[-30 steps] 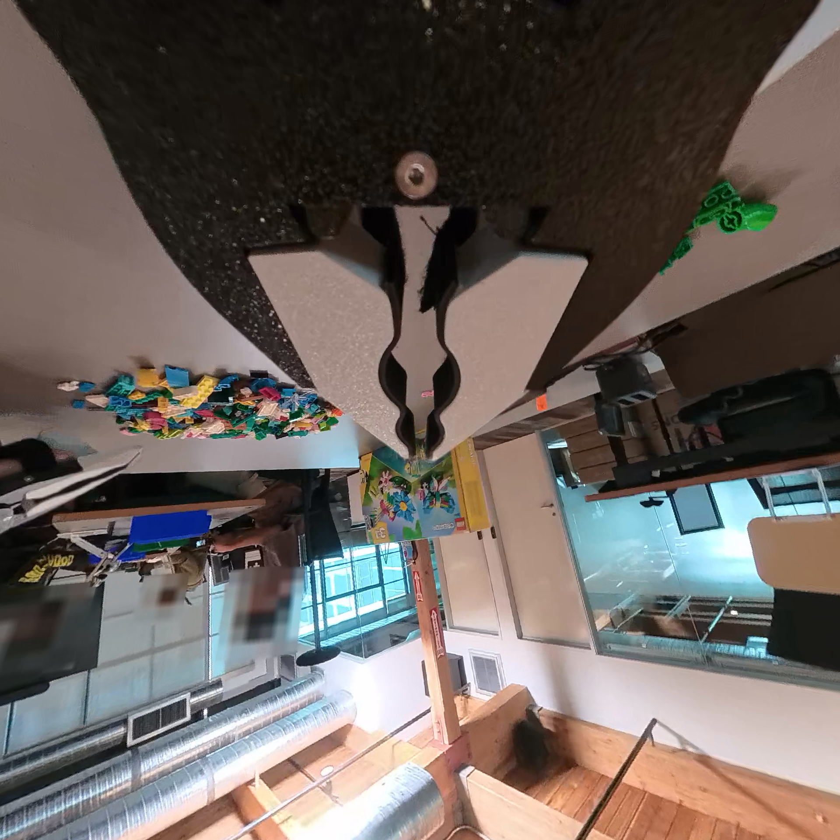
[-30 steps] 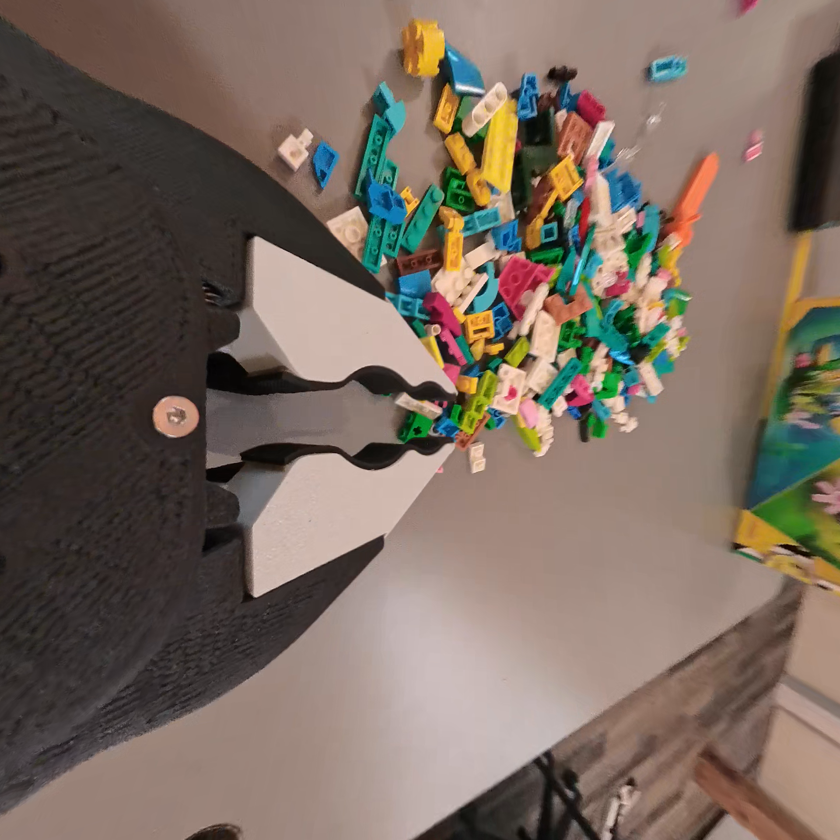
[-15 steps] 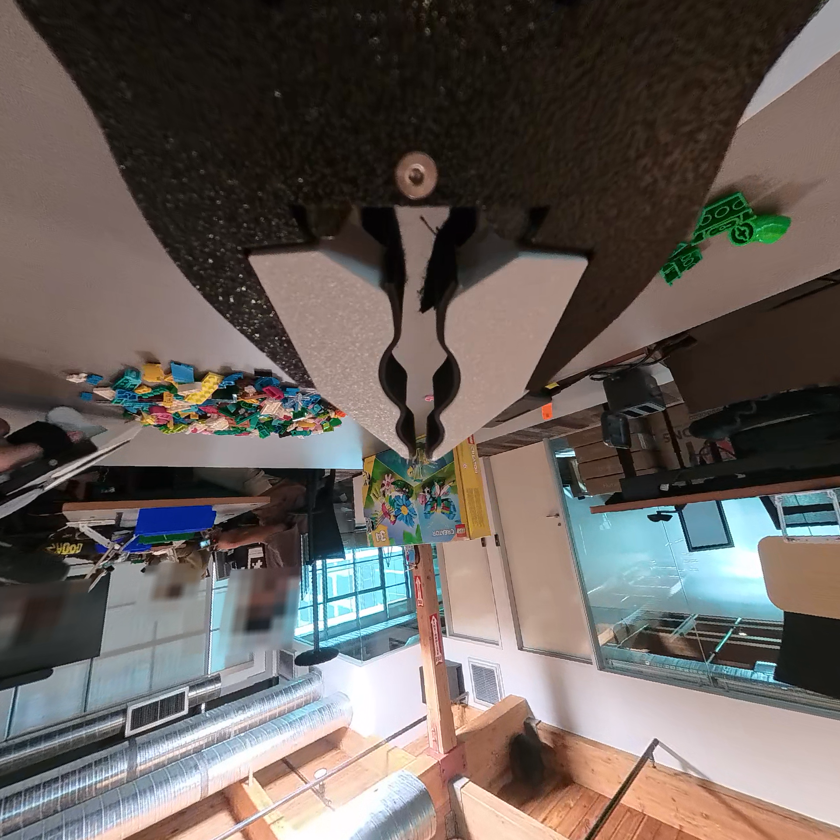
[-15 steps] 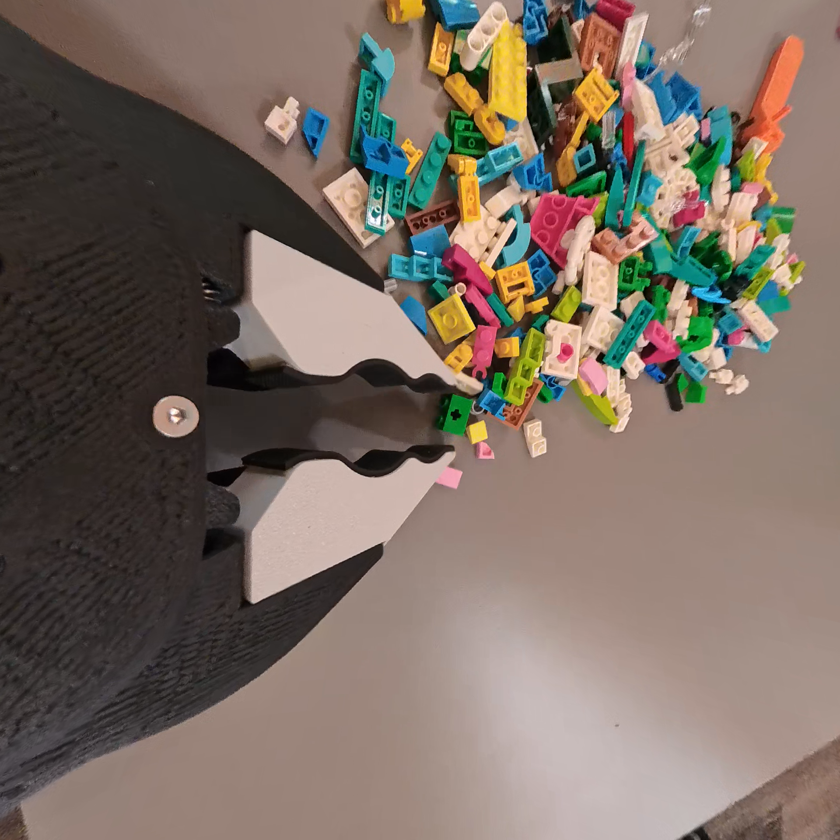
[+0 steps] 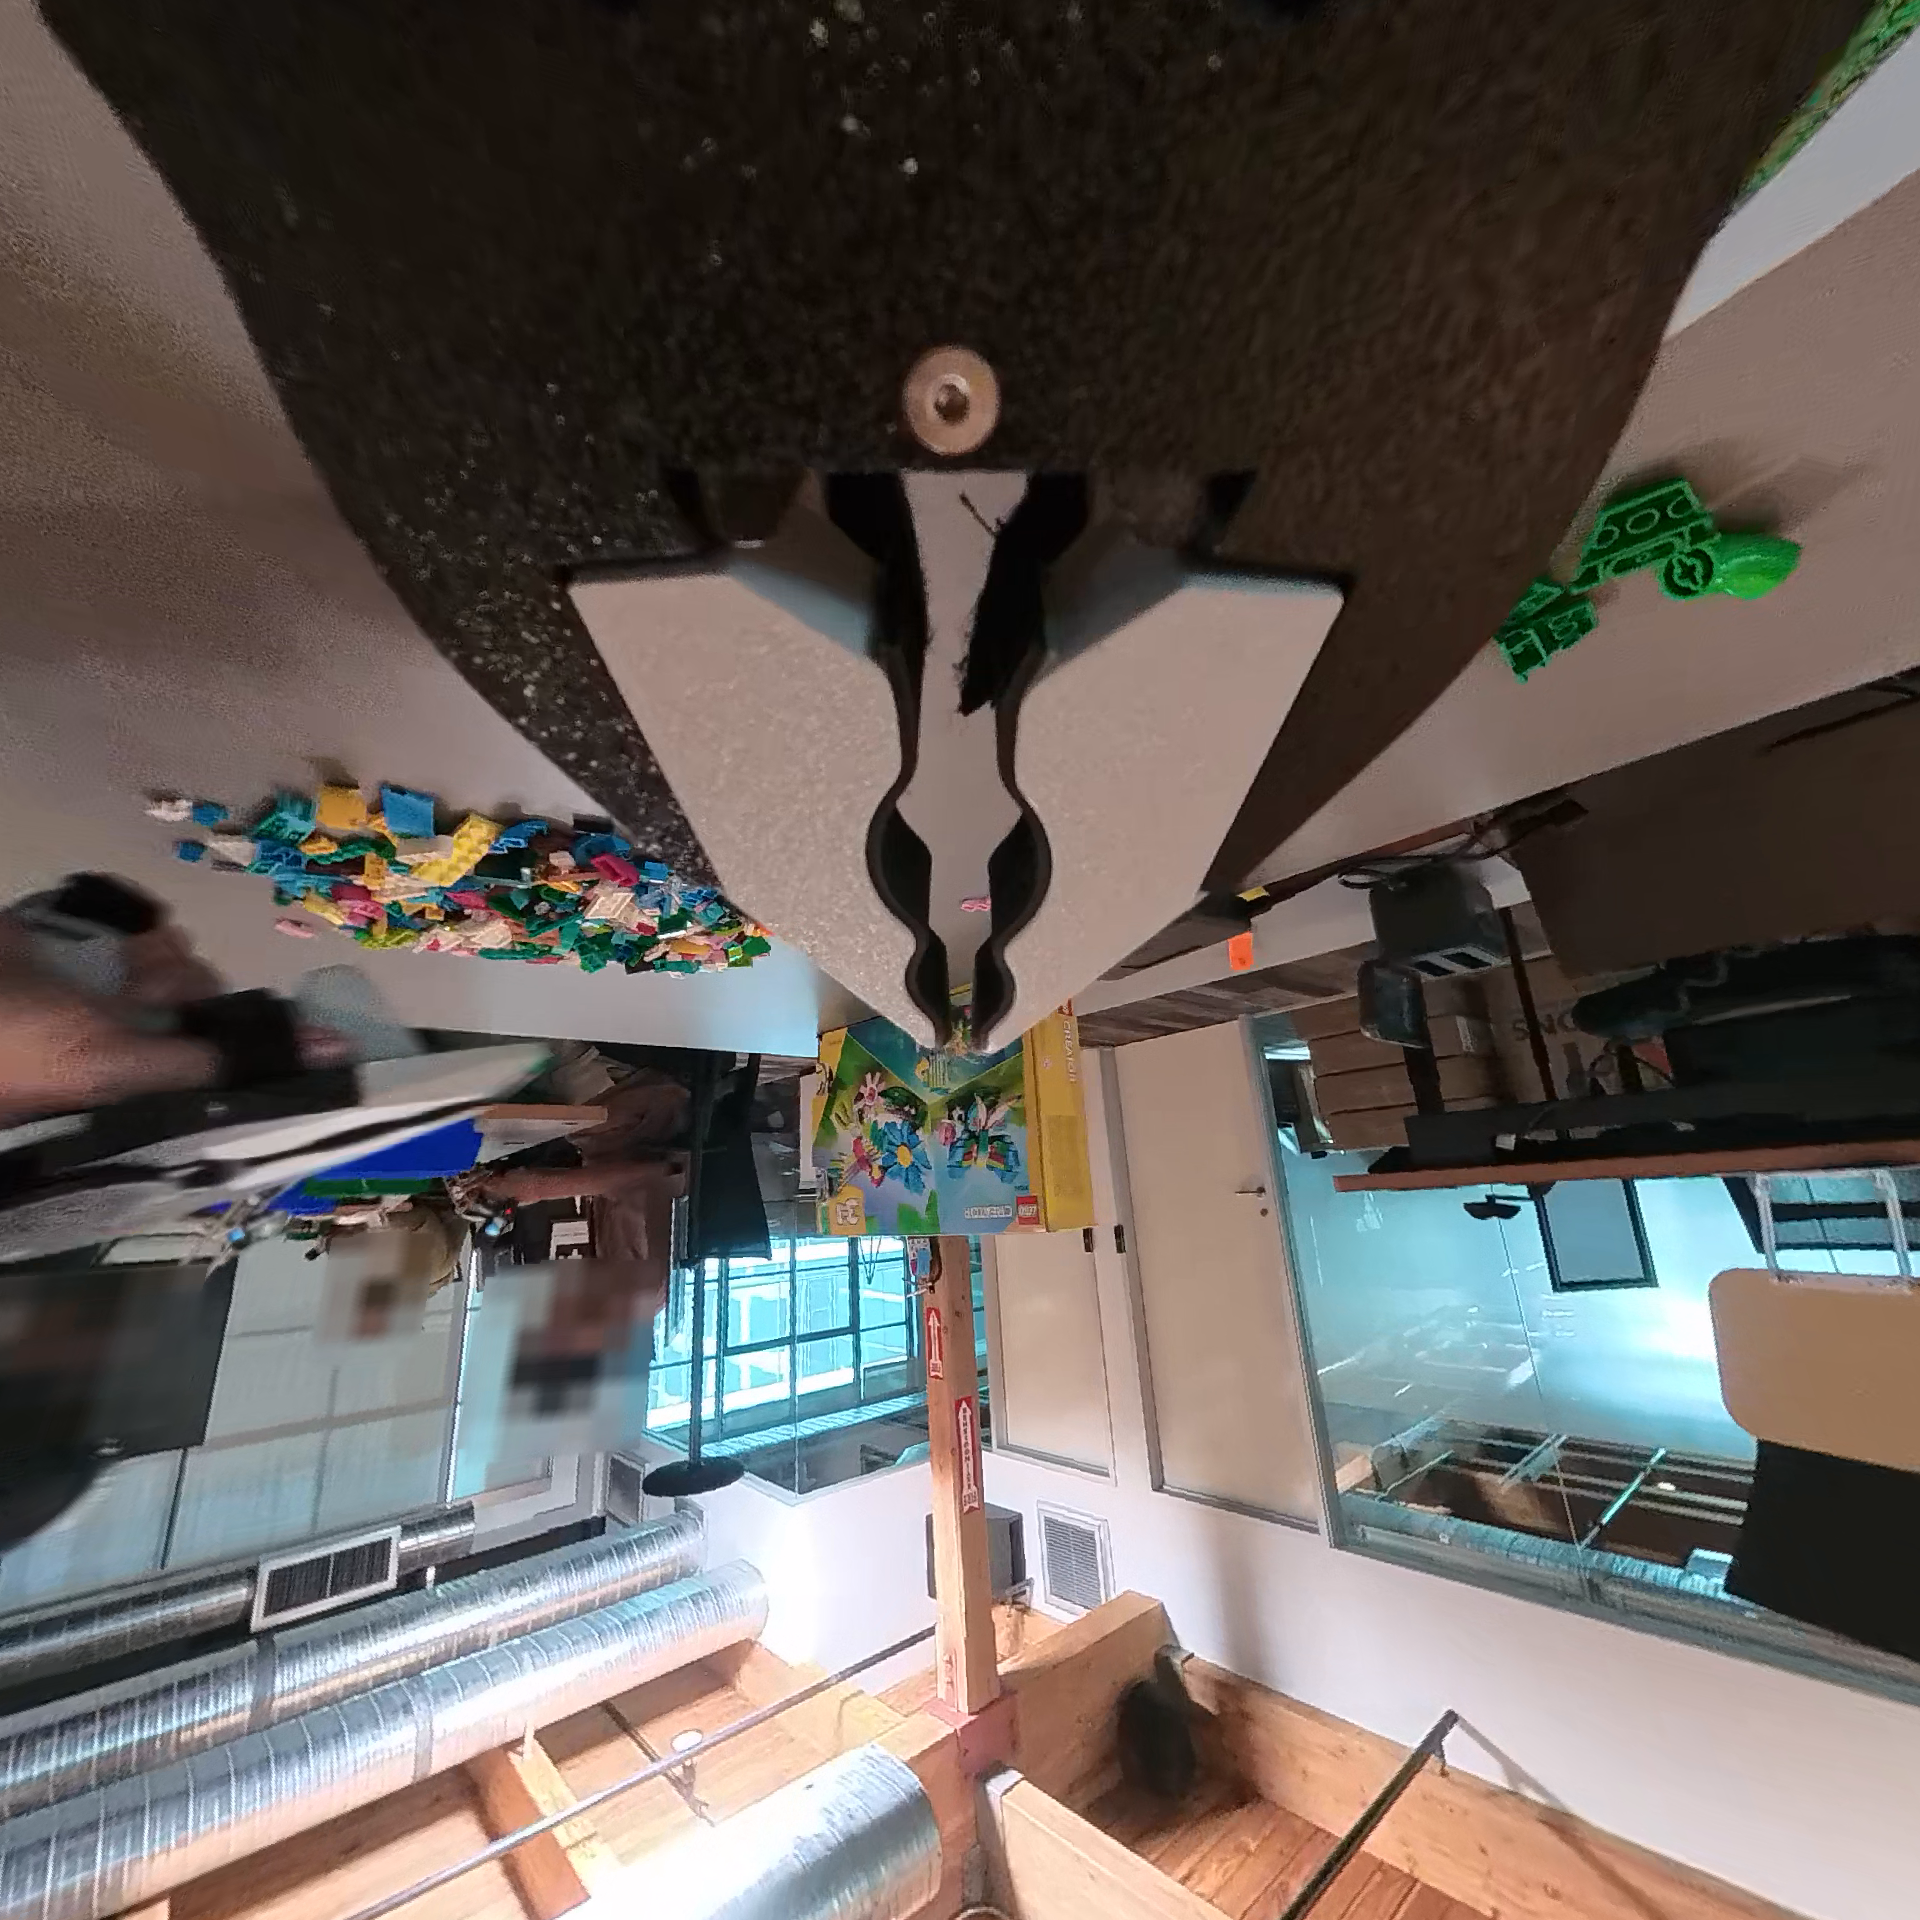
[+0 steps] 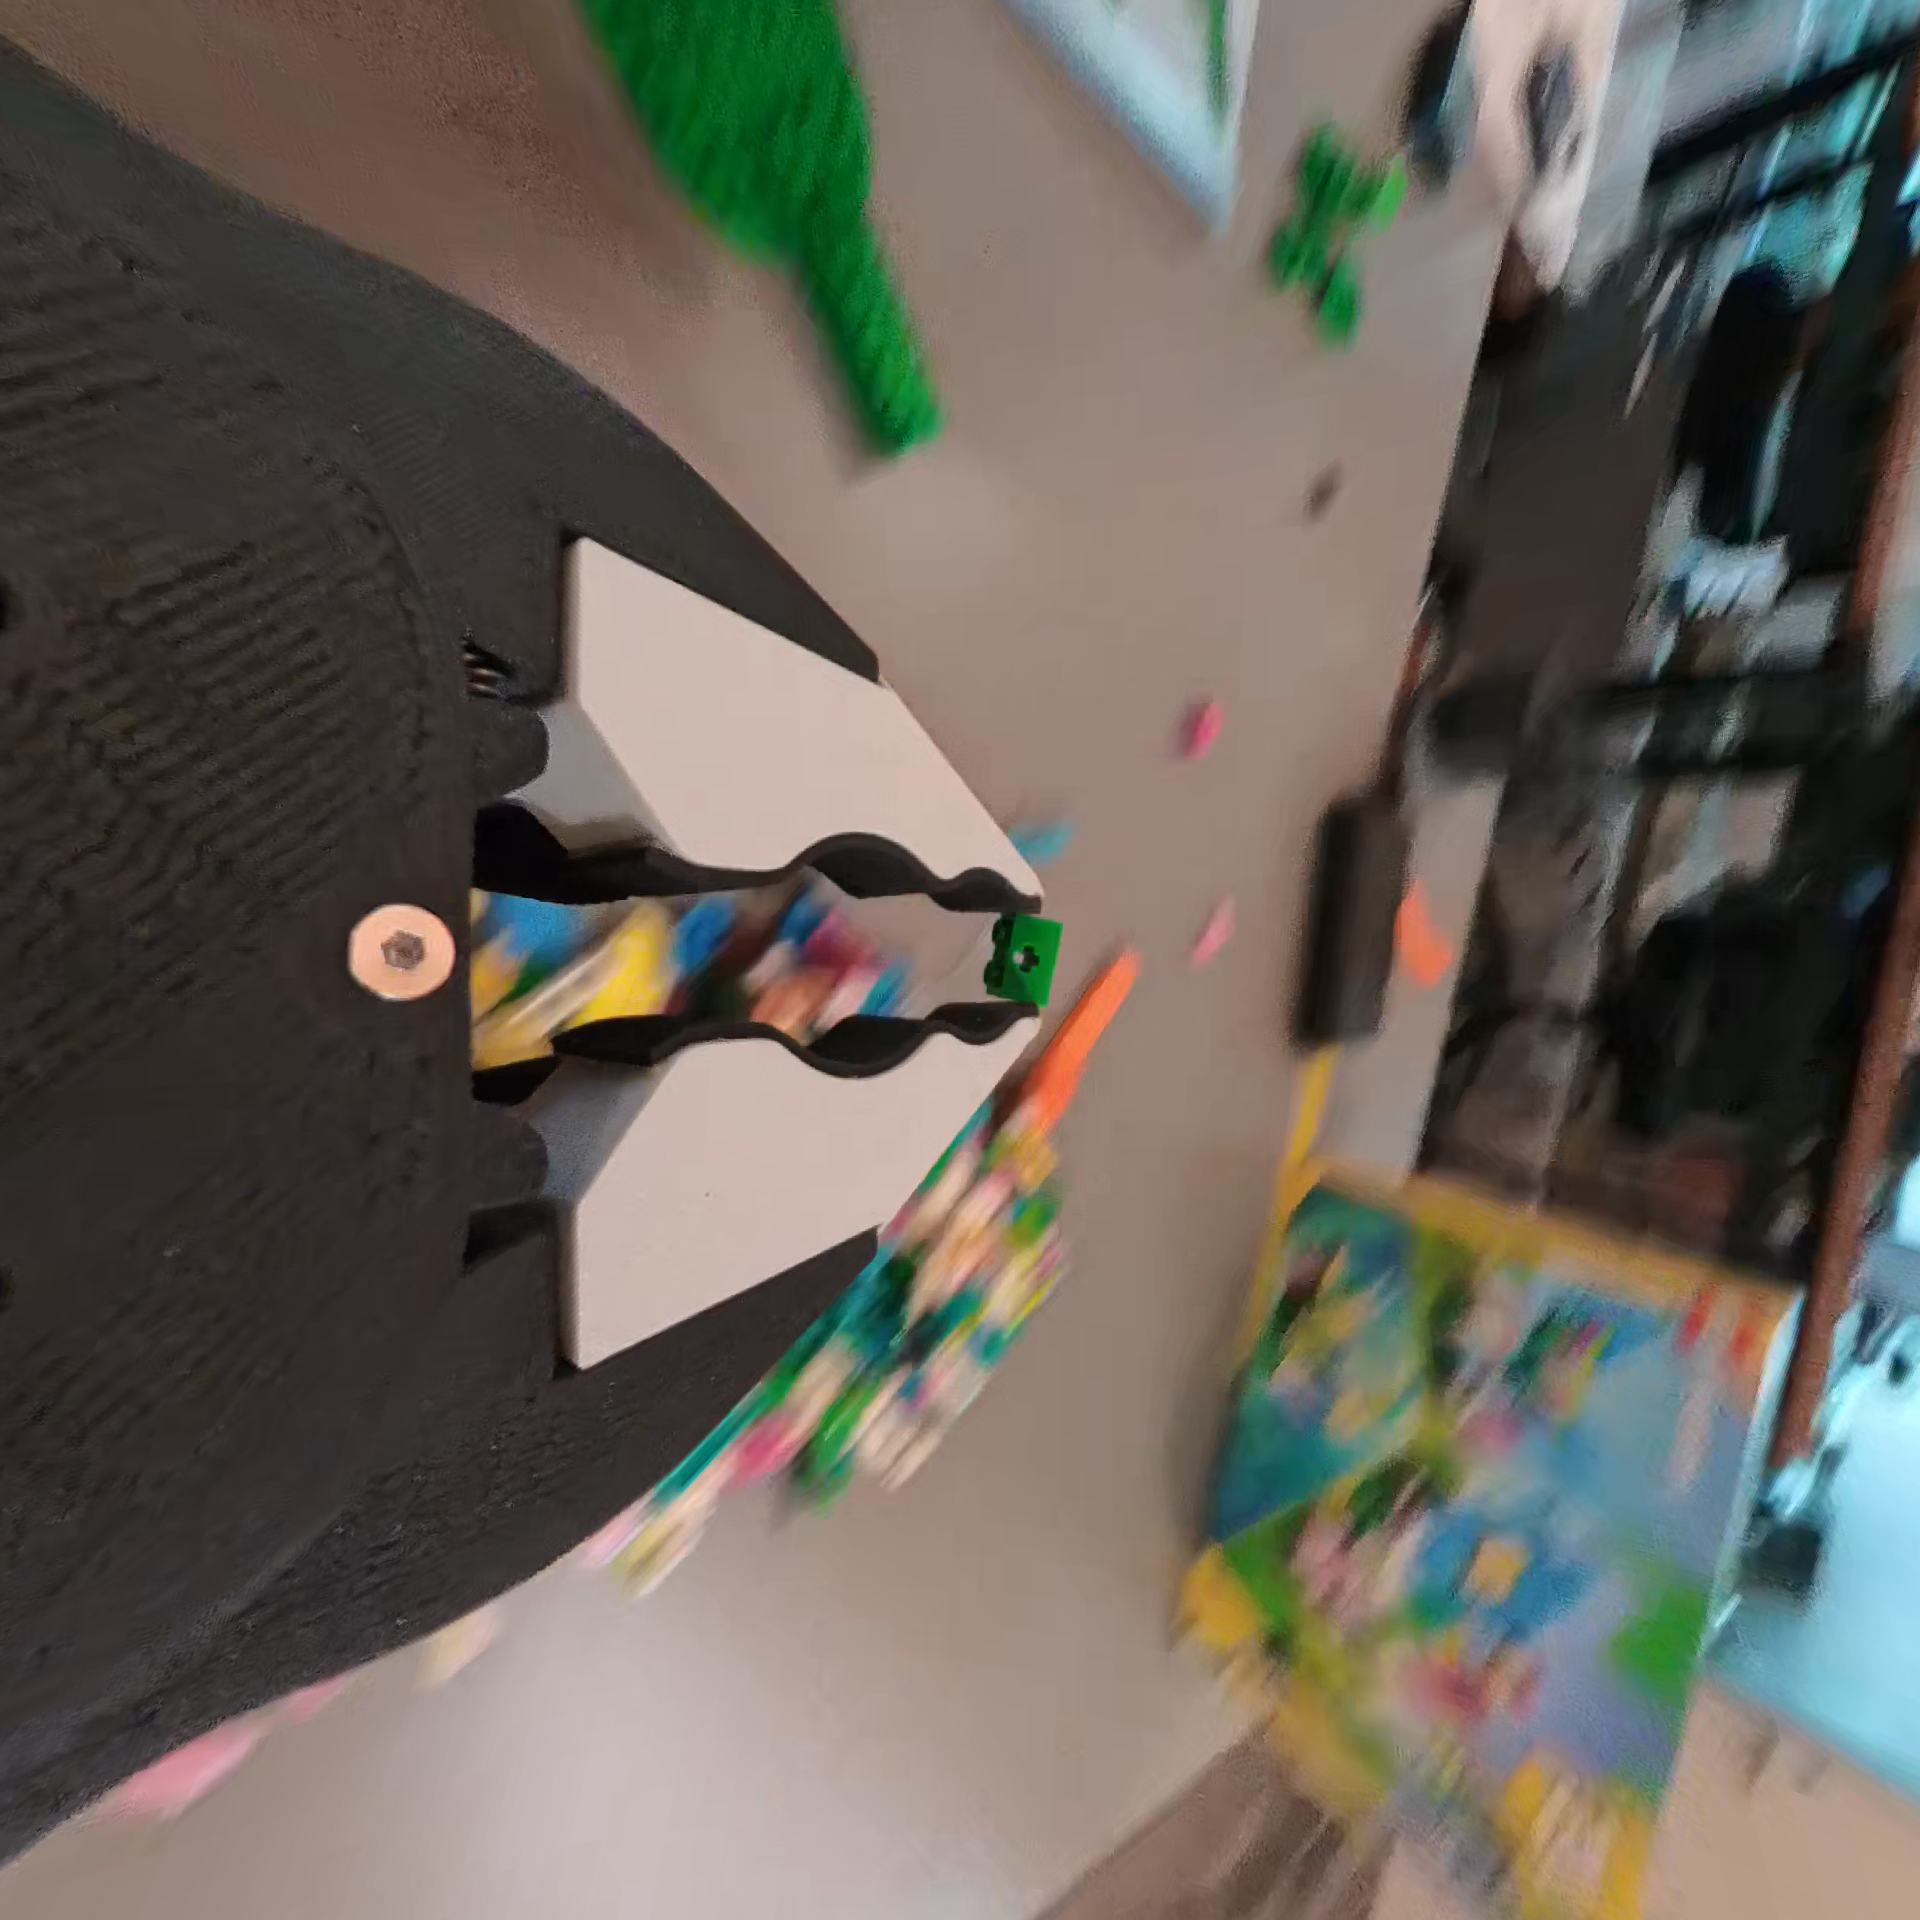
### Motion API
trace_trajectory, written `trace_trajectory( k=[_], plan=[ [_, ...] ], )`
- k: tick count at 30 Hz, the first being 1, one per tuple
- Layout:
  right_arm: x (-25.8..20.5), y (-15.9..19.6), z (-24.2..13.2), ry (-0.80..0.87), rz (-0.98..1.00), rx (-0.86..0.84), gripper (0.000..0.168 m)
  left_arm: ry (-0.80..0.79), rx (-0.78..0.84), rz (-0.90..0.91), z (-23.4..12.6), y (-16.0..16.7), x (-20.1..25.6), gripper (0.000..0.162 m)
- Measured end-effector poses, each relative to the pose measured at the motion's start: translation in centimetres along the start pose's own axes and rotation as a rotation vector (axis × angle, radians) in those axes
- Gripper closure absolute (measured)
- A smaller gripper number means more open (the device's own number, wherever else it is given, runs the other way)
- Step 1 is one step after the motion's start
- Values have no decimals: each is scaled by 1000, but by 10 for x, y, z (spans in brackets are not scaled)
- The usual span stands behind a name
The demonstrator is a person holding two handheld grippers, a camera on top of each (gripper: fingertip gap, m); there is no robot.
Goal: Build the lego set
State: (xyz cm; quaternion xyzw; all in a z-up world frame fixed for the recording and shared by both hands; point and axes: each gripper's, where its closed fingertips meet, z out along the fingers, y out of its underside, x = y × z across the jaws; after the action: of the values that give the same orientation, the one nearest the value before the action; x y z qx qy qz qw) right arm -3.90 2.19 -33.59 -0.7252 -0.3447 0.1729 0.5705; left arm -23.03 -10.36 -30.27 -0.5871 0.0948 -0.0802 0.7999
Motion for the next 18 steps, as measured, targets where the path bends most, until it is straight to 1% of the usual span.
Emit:
trace_trajectory(
  k=[1,3,5,7,10,12,15,16,18],
  plan=[
    [-35,-15,21,-79,-31,35,153,1,1,-14,0,0,-1,162],
    [-100,-31,62,-222,-120,38,152,13,7,-33,0,-2,1,162],
    [-152,-39,99,-342,-175,16,152,13,15,-42,-1,-5,0,162],
    [-188,-35,133,-411,-207,-57,153,4,27,-50,-2,-8,-3,162],
    [-221,-17,174,-391,-231,-193,152,-41,28,-110,-3,-9,-15,162],
    [-238,-16,187,-392,-214,-191,152,-54,38,-144,-4,-11,-18,162],
    [-256,-9,197,-417,-197,-203,151,-53,57,-120,-5,-16,-16,162],
    [-256,-7,200,-395,-215,-216,141,-51,66,-111,-5,-18,-16,162],
    [-260,-14,200,-394,-220,-189,133,-47,76,-110,-5,-20,-15,162]
  ],
)
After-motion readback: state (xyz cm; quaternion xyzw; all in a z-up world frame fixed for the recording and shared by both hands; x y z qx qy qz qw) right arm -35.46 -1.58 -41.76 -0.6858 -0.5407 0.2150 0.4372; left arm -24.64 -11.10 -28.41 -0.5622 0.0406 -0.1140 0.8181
